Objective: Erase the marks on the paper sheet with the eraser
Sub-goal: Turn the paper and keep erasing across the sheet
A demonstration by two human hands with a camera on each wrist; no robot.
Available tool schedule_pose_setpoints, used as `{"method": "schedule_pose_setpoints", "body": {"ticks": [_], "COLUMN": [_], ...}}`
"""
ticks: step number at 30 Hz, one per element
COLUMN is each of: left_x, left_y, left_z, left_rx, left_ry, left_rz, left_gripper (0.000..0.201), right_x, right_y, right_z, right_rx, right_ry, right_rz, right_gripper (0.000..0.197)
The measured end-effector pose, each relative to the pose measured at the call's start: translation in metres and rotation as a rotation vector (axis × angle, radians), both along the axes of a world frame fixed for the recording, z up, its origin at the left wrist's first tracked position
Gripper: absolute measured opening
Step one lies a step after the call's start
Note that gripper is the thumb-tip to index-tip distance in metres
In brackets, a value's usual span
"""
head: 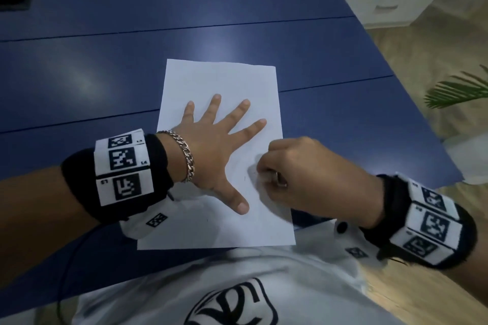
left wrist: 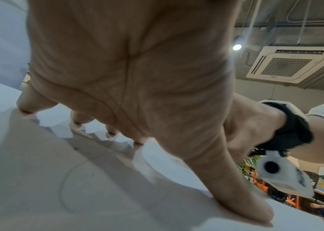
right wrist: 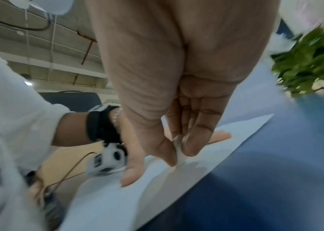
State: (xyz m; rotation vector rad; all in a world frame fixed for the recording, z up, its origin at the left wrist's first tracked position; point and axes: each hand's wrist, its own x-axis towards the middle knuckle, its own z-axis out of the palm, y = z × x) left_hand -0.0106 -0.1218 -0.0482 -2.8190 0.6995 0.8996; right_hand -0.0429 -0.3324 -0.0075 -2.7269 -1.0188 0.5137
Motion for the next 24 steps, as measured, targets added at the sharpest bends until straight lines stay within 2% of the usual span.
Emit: {"method": "schedule_pose_setpoints", "body": {"ticks": [2, 5, 7, 10, 13, 16, 18, 24], "left_x": [0.000, 0.001, -0.001, -0.008, -0.008, 0.002, 0.006, 0.008], "left_y": [0.001, 0.003, 0.005, 0.008, 0.013, 0.016, 0.016, 0.014], "left_z": [0.001, 0.003, 0.004, 0.003, 0.006, 0.008, 0.007, 0.002], "left_rx": [-0.008, -0.020, -0.031, -0.050, -0.092, -0.085, -0.069, -0.048], "left_ry": [0.000, -0.004, -0.011, -0.015, -0.013, -0.052, -0.019, 0.017], "left_rz": [0.000, -0.007, -0.005, -0.021, 0.001, -0.011, -0.033, -0.027], "left_gripper": [0.158, 0.160, 0.165, 0.171, 0.161, 0.151, 0.152, 0.158], "right_x": [0.011, 0.043, 0.052, 0.043, 0.036, 0.040, 0.044, 0.056], "right_y": [-0.005, -0.021, -0.029, -0.030, -0.031, -0.031, -0.027, -0.005], "right_z": [0.000, 0.002, 0.002, -0.002, -0.007, -0.003, 0.001, -0.003], "right_rx": [-0.007, 0.053, 0.119, 0.147, 0.144, 0.134, 0.125, 0.087], "right_ry": [-0.007, -0.112, -0.094, -0.024, -0.012, -0.011, -0.011, -0.109], "right_rz": [-0.006, -0.113, -0.159, -0.118, -0.094, -0.079, -0.046, -0.030], "right_gripper": [0.016, 0.009, 0.010, 0.009, 0.001, 0.005, 0.006, 0.010]}}
